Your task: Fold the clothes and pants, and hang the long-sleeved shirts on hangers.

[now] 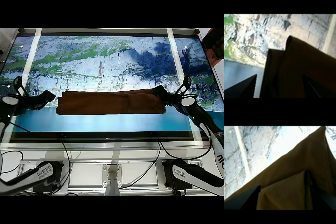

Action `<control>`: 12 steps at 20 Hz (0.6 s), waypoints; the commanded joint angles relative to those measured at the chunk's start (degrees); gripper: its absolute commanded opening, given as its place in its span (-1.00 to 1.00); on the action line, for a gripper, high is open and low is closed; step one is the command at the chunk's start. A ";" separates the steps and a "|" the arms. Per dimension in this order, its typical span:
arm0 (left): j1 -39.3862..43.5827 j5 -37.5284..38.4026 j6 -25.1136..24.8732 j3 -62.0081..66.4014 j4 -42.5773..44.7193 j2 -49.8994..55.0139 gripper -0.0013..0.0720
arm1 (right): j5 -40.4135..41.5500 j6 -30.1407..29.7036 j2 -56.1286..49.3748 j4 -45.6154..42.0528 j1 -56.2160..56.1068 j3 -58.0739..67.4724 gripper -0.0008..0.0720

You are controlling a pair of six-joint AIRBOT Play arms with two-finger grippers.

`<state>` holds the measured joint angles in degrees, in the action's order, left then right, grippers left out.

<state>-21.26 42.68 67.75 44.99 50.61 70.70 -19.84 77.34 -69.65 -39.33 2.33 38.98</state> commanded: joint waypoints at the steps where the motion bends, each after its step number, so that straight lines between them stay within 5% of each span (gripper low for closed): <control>1: -6.29 20.33 -4.68 6.14 2.27 7.28 0.80 | -0.28 -0.04 1.97 -1.55 -0.04 0.07 0.89; 3: -6.34 25.31 -8.15 9.66 1.31 13.25 0.97 | -0.28 -0.07 2.84 -1.64 -0.04 0.07 0.89; 9: -5.73 26.14 -17.20 15.26 -8.61 23.76 0.97 | -0.31 -0.04 5.70 -1.55 -0.04 0.07 0.89; 12: -4.63 26.18 -17.66 15.56 -8.87 26.12 0.96 | -0.31 -0.04 8.00 -1.49 -0.07 0.07 0.88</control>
<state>-26.48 68.05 52.45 59.53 43.13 93.78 -20.14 77.30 -63.48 -40.84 2.33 38.98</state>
